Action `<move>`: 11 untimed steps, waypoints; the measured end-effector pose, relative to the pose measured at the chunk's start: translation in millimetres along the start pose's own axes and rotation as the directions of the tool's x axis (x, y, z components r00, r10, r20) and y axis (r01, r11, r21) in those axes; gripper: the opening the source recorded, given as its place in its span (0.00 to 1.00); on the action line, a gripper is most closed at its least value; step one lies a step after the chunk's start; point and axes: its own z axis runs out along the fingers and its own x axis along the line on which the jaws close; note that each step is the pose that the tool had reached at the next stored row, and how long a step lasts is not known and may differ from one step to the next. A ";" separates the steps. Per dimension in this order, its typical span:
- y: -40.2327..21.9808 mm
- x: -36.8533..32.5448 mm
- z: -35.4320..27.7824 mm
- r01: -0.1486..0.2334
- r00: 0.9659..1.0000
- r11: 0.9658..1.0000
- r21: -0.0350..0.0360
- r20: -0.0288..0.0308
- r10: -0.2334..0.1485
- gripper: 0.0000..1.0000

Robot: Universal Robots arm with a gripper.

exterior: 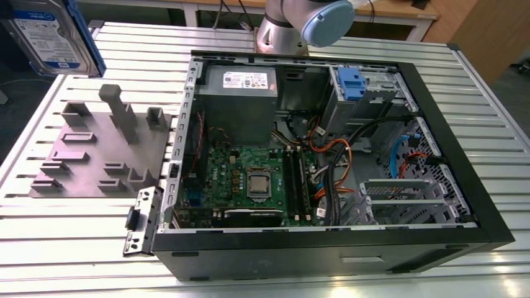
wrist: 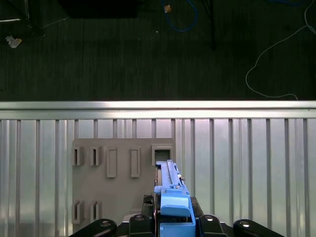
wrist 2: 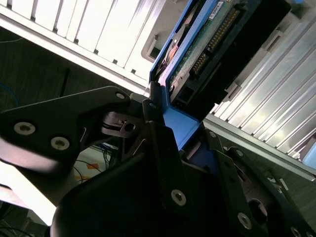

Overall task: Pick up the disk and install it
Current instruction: 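Pick up the disk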

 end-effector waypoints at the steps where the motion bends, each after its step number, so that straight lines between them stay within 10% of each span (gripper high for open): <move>1: 0.0 0.0 -0.2 0.000 1.000 1.000 0.000 0.000 0.000 0.36; 11: 0.0 -0.1 -2.9 0.000 1.000 1.000 0.000 0.000 0.000 0.36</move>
